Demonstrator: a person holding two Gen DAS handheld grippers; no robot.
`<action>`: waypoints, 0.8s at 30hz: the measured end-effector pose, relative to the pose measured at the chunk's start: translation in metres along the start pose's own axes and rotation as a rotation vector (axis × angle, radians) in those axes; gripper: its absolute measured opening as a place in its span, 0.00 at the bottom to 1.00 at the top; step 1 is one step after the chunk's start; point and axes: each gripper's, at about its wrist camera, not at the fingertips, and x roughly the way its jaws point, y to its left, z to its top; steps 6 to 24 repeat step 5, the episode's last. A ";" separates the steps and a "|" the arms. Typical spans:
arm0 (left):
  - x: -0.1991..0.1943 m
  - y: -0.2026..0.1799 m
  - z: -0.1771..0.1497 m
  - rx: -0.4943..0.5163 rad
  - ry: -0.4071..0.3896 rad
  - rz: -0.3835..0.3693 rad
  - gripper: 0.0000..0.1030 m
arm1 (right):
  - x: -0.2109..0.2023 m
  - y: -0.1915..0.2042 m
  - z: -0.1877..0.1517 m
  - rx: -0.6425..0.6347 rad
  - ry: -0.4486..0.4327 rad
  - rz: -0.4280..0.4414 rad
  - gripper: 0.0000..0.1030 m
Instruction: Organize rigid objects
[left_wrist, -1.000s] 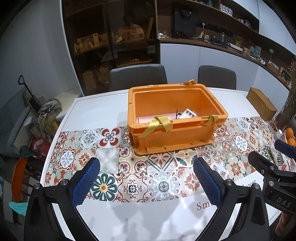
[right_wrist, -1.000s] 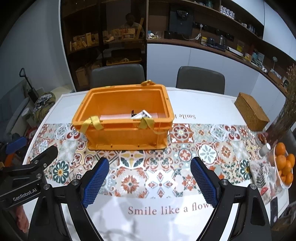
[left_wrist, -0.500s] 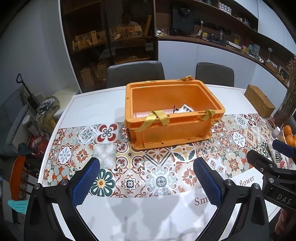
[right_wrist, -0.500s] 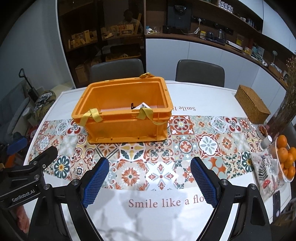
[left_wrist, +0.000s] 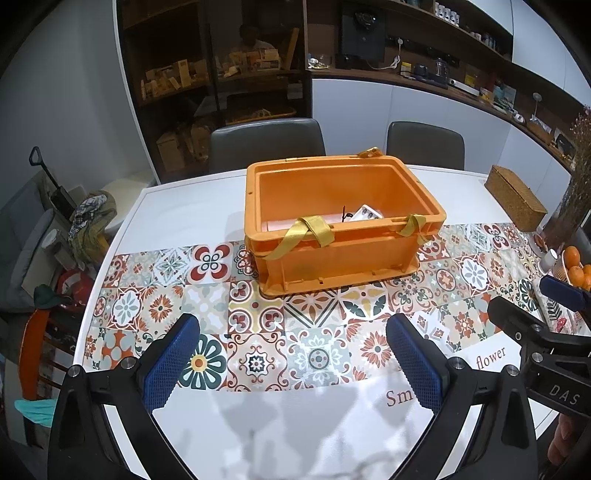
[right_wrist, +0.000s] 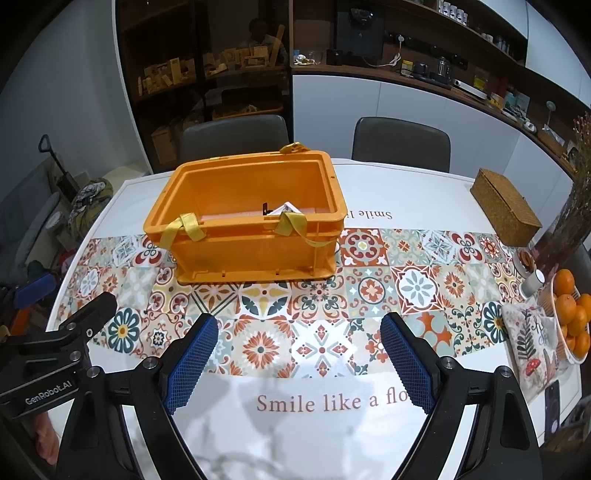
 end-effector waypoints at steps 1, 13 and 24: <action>0.000 0.000 0.000 0.001 0.000 -0.001 1.00 | 0.000 0.000 0.000 -0.001 0.000 0.000 0.87; 0.000 0.000 0.000 -0.004 0.002 -0.002 1.00 | 0.001 0.000 0.000 0.002 0.003 0.000 0.87; 0.000 0.000 0.000 -0.004 0.002 -0.002 1.00 | 0.001 0.000 0.000 0.002 0.003 0.000 0.87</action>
